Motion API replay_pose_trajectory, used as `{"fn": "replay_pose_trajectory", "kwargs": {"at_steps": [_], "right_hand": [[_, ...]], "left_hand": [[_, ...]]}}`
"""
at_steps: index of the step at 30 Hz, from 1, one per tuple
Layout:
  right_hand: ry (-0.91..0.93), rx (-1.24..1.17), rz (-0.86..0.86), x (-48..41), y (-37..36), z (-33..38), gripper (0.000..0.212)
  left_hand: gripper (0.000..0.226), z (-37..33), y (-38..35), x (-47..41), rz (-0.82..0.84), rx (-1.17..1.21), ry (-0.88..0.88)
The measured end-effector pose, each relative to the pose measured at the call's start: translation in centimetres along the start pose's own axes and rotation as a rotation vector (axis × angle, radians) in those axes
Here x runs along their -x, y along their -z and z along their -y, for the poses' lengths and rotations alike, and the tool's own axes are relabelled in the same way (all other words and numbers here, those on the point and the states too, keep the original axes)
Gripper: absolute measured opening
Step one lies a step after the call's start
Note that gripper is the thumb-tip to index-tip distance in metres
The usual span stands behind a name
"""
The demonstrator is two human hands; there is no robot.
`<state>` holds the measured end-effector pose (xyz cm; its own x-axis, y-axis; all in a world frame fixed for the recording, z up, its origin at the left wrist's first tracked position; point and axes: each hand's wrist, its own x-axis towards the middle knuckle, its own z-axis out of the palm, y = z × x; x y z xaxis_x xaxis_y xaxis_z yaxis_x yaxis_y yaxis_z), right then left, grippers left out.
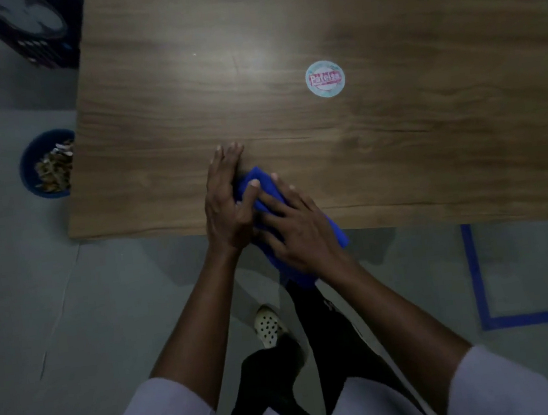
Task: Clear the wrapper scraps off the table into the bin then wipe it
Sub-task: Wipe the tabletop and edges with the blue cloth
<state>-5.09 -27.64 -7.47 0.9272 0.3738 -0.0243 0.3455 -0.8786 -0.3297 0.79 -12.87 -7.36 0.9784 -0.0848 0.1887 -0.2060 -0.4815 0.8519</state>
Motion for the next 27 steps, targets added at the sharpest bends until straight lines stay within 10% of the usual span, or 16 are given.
{"fn": "replay_pose_trajectory", "kwargs": {"at_steps": [27], "right_hand": [[-0.322,0.100,-0.147,-32.5,7.8,-19.6,0.054]], "left_hand": [[0.042,3.6,-7.0,-23.5,-0.143,-0.403,0.051]]}}
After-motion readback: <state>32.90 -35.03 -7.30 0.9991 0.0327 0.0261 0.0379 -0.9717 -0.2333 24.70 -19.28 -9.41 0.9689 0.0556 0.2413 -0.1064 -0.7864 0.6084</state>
